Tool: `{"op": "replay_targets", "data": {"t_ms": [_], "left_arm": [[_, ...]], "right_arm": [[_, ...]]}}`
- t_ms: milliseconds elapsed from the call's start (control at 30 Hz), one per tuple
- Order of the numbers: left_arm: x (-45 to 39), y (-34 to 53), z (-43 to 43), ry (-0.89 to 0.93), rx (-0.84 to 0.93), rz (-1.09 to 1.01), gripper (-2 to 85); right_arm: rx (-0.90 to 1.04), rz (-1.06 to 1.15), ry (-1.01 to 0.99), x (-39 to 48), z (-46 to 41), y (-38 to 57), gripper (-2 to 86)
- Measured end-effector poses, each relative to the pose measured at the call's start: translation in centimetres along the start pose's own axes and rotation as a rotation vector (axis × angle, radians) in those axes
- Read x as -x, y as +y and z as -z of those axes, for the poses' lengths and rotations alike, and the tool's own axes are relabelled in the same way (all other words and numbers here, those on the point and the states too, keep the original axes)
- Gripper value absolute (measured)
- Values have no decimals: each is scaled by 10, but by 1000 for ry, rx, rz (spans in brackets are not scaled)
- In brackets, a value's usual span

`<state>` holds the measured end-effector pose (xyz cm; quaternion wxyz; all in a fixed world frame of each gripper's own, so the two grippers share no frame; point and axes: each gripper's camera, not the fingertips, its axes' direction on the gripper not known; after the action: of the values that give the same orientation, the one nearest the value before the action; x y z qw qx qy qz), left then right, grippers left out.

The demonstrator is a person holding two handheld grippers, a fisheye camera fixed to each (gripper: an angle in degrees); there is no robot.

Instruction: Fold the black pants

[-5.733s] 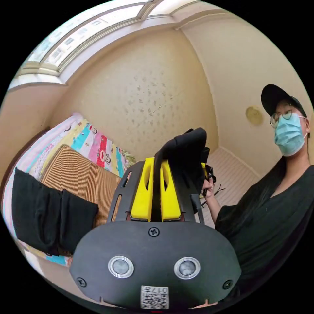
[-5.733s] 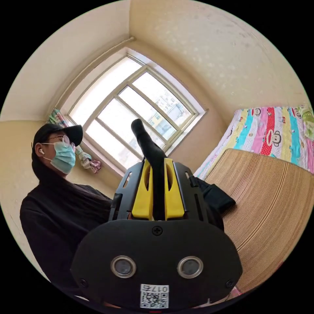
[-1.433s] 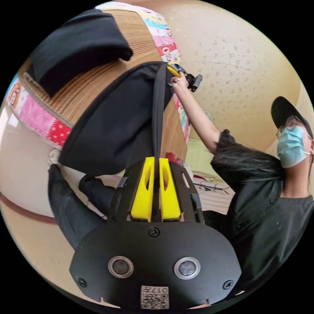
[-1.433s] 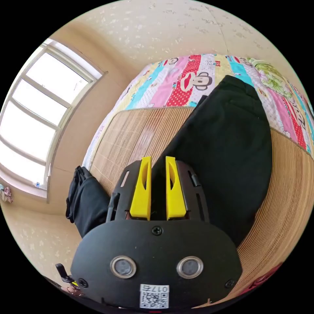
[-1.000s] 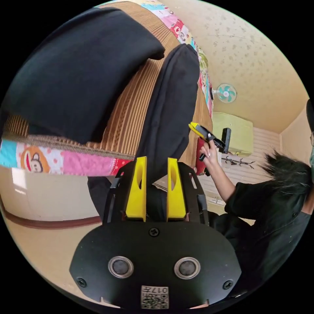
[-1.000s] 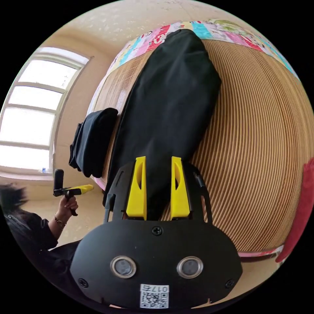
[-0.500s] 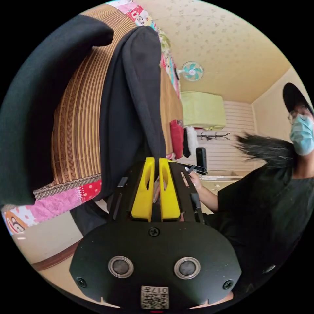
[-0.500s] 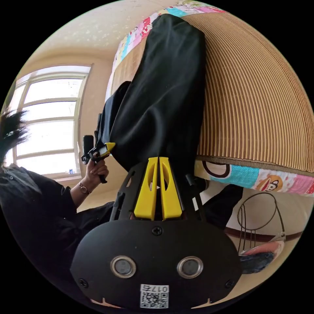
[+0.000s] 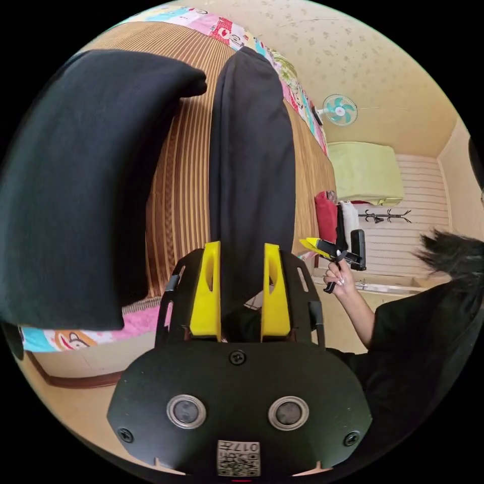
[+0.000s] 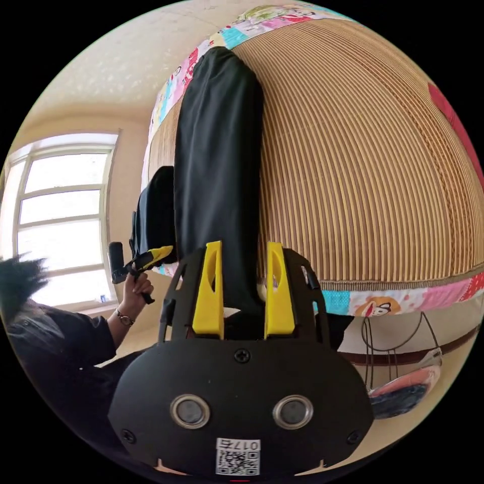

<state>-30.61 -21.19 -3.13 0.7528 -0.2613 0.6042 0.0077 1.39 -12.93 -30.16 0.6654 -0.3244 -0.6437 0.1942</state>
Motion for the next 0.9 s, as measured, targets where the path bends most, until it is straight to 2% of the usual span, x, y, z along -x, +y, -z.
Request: {"op": "replay_targets", "data": {"t_ms": [100, 200, 267, 367, 400, 567, 633, 833, 900], "left_arm": [[5, -28, -14, -8, -32, 40, 144], [10, -43, -23, 10, -41, 83, 109], [13, -47, -30, 39, -13, 96, 88], [21, -42, -30, 130, 26, 141, 58], [19, -35, -23, 217, 8, 119, 44], [-54, 13, 56, 578, -150, -171, 28], [-121, 37, 113, 692, -224, -347, 23], [-312, 70, 248, 724, -396, -773, 19], [-355, 66, 275, 716, -433, -828, 22]], "right_arm": [[53, -22, -143, -29, -12, -32, 136], [54, -38, -307, -51, -16, -57, 124], [132, -53, -405, -66, -27, -76, 101], [210, -6, -448, -69, -26, -83, 61], [203, 16, -467, -67, -21, -81, 55], [-37, 221, -778, -19, 80, -24, 32], [-134, 333, -877, 13, 131, 0, 29], [-360, 792, -838, 164, 304, 60, 24], [-407, 891, -816, 201, 346, 66, 23]]}}
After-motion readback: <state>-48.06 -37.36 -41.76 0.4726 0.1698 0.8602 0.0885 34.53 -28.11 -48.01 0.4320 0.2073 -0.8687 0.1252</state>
